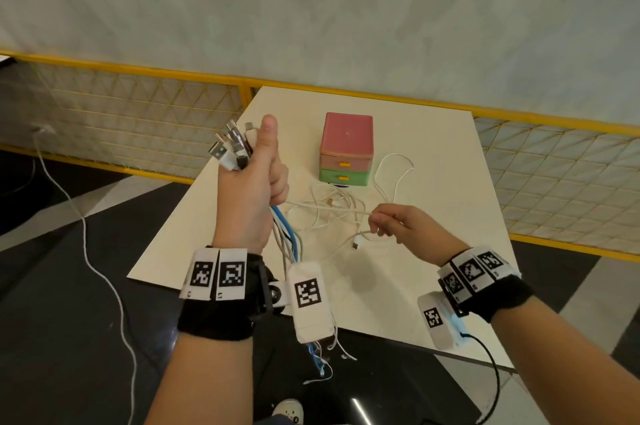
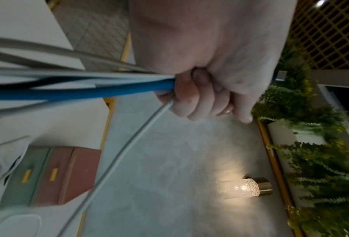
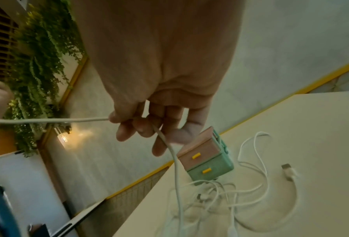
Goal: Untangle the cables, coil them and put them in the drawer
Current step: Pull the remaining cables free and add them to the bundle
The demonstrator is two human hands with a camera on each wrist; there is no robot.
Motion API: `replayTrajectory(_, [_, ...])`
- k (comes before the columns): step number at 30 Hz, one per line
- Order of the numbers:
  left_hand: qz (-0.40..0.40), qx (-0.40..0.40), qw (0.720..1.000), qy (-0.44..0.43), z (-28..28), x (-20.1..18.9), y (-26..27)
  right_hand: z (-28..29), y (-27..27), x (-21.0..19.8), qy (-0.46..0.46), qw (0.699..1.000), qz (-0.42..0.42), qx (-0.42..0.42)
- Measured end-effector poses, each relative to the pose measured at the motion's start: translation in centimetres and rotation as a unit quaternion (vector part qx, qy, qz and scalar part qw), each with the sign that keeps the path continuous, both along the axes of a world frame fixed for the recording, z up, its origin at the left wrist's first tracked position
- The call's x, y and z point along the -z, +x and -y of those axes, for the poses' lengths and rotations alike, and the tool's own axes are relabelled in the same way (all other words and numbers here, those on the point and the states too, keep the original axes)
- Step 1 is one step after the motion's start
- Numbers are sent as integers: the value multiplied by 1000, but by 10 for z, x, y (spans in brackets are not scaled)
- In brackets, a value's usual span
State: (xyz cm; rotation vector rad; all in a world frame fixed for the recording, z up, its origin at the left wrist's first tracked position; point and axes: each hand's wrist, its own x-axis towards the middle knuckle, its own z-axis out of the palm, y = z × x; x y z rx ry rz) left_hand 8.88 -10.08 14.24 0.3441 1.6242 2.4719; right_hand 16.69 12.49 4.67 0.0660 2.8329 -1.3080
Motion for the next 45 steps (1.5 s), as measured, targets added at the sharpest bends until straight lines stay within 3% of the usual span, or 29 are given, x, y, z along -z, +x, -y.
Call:
replayTrajectory(4, [-67,30,994,-77,1,-2,2,5,-10,-35,-75,993,-76,57])
replayTrajectory(9, [-123,96,957,-246,-17,-5,9,21,-19,-91,37,973,-224,-47])
replayTrajectory(13, [-147,92,928,-329,-22,-3,9,18,-30,-108,155,945,-265,-113])
replayTrajectory(17, [-102,-102,956,-256,-14,-12,0,-3,-32,-101,109,969,-218,-44])
replayTrajectory(19, [-90,-150,957,-232,-11,-8,-8,-10,-37,-95,87,979,-183,-20])
replayTrajectory(23, [-146,-140,947,-250,-16,4,-11,-8,-45,-91,118,977,-172,-38])
replayTrajectory(25, [-167,-82,947,-262,-22,6,-7,0,-48,-93,145,967,-195,-78])
replayTrajectory(27, [-192,-11,917,-351,-29,8,-4,9,-52,-96,172,948,-236,-124])
replayTrajectory(29, [-197,10,894,-403,-31,11,-4,11,-56,-100,182,937,-259,-145])
replayTrajectory(31, [-183,-37,905,-381,-29,9,-5,5,-59,-98,148,951,-241,-125])
replayTrajectory(34, [-127,-157,945,-258,-15,-7,-8,-16,-63,-80,69,984,-157,-49])
replayTrajectory(37, [-105,-196,947,-233,-2,-7,-17,-30,-66,-62,71,993,-89,-18])
replayTrajectory(40, [-108,-190,940,-263,-4,5,-21,-24,-69,-66,96,990,-95,-27])
replayTrajectory(43, [-126,-101,949,-271,-17,13,-18,-10,-72,-81,127,981,-127,-70])
replayTrajectory(45, [-151,-48,930,-331,-25,18,-16,2,-71,-92,138,970,-162,-116])
